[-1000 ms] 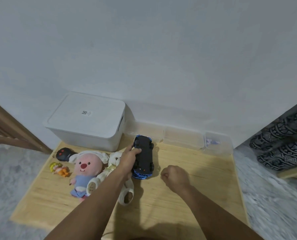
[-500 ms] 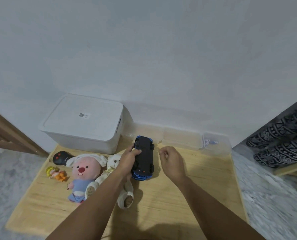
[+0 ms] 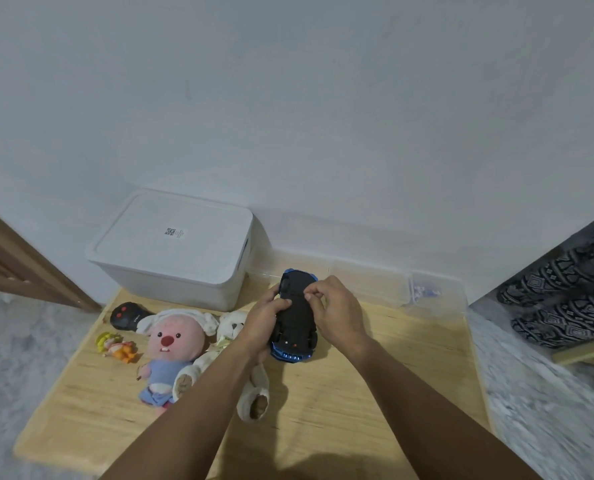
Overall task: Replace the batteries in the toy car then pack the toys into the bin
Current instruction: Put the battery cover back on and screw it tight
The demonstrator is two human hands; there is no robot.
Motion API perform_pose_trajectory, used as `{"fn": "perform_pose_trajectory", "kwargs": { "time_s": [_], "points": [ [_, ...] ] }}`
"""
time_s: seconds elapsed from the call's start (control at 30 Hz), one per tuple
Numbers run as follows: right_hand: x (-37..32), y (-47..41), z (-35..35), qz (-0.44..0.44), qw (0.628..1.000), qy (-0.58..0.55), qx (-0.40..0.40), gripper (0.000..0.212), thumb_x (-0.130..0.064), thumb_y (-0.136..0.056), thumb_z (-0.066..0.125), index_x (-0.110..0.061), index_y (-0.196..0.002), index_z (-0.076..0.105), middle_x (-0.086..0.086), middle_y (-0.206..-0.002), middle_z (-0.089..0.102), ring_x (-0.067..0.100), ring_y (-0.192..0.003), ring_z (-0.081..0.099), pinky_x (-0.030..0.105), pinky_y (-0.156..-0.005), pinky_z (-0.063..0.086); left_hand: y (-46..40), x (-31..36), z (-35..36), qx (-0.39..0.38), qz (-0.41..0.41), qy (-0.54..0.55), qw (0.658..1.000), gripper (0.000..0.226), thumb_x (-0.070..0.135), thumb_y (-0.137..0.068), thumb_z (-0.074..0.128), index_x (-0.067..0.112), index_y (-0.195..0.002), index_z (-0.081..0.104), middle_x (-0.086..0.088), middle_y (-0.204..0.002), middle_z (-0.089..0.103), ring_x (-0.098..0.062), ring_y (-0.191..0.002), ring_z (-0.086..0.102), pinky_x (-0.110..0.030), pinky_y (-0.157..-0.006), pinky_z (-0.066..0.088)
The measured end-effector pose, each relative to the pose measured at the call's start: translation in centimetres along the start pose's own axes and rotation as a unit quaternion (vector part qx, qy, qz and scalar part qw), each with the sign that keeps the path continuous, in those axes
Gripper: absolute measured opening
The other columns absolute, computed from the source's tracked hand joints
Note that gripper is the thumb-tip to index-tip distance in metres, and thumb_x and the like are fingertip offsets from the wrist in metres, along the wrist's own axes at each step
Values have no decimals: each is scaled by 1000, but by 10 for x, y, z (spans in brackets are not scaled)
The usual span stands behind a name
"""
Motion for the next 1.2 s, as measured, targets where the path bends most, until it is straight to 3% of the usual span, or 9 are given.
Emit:
{"fn": "perform_pose_trajectory", "kwargs": {
  "time_s": [0.27, 0.53, 0.7, 0.83, 1.03, 1.2],
  "points": [
    [0, -4, -12, 21, 997, -62, 30, 12, -16, -93, 56, -20, -90, 67, -6, -93, 58, 11, -83, 57, 30, -73, 47, 1, 6, 2, -9, 9, 26, 1000, 35, 9, -95, 47, 19, -125, 59, -19, -113, 69, -35, -94, 68, -43, -76, 57],
    [-11, -9, -24, -16, 995, -80, 55, 10, -23, -90, 60, -24, -91, 70, -8, -88, 57, 13, -83, 59, 33, -72, 49, 2, 23, 10, -17, 58, 24, 998, 36, 10, -95, 52, 22, -129, 59, -18, -115, 68, -31, -94, 68, -41, -75, 57],
    [-18, -8, -28, -53, 995, -43, 71, 10, -22, -91, 59, -21, -91, 68, -8, -88, 56, 14, -78, 58, 33, -68, 49, 3, 27, 15, -11, 72, 25, 997, 49, 11, -95, 55, 35, -138, 51, -10, -116, 70, -30, -99, 68, -49, -87, 55],
    [-20, -8, -30, -81, 993, 10, 84, 10, -23, -91, 58, -19, -90, 68, -8, -86, 55, 14, -73, 56, 30, -63, 46, 4, 29, 18, 0, 84, 8, 996, 52, 9, -95, 55, 36, -139, 49, -7, -113, 71, -27, -99, 69, -44, -84, 56],
    [-24, -8, -32, -105, 988, 74, 86, 9, -20, -89, 60, -18, -87, 69, -3, -83, 57, 18, -71, 58, 33, -57, 48, 6, 31, 22, 8, 98, -17, 995, 53, 9, -95, 55, 39, -138, 49, -18, -116, 67, -27, -96, 69, -38, -76, 58],
    [-15, -16, -34, 9, 999, 0, 43, 10, -25, -87, 63, -22, -82, 72, -5, -86, 61, 13, -79, 59, 32, -70, 49, 6, 30, 23, 10, 98, -35, 994, 55, 10, -95, 56, 39, -141, 46, -23, -116, 64, -30, -96, 69, -35, -73, 58]
  ]
}}
Point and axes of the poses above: each hand's wrist, its own y-axis away from the middle knuckle, its own z-axis out of the palm, x = y × z, the point moved 6 cm from there along -y, towards the middle knuckle
